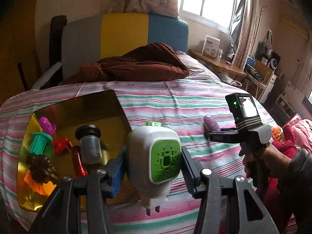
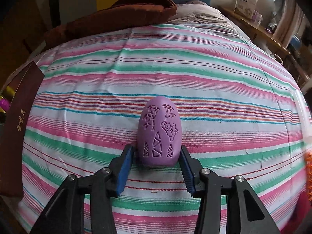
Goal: Organize rigid objects
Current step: 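Carry the plug-in device into the gold tray and release it with the left gripper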
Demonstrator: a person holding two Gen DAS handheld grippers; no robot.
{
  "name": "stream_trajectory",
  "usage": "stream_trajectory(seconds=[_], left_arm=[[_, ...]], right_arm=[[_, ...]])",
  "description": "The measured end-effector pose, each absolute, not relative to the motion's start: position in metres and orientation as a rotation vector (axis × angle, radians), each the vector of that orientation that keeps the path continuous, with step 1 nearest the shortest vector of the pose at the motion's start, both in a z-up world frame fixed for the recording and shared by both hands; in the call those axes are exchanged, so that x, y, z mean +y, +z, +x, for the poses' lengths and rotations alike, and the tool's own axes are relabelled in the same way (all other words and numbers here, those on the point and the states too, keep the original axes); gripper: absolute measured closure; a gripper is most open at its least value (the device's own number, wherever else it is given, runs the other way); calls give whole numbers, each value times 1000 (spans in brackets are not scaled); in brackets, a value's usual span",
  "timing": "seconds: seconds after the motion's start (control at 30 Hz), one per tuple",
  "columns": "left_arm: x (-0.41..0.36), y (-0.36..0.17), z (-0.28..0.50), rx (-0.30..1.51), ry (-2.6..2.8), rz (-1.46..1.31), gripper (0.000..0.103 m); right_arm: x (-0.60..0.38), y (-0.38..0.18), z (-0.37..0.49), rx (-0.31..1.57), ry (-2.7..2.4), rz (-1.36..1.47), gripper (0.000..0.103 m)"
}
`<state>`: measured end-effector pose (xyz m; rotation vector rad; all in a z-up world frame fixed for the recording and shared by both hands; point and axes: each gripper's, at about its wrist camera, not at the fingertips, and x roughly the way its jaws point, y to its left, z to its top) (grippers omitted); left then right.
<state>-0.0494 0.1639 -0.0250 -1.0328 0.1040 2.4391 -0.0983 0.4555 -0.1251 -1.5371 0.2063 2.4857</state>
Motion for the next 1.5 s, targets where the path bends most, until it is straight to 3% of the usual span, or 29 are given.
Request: stream_trajectory(seconds=[0.53, 0.97, 1.27, 1.5], left_arm=[[98, -37, -54, 13, 2535, -1113, 51], [-31, -37, -73, -336, 2651, -1218, 51], [-28, -66, -117, -560, 2485, -1364, 51], [0, -82, -144, -491, 2480, -1414, 51]], right_arm=[[448, -127, -101, 90, 2500, -1525, 55], [446, -128, -103, 63, 2501, -1519, 55], [445, -128, -103, 60, 2499, -1519, 55], [445, -128, -103, 61, 2497, -1518, 55]])
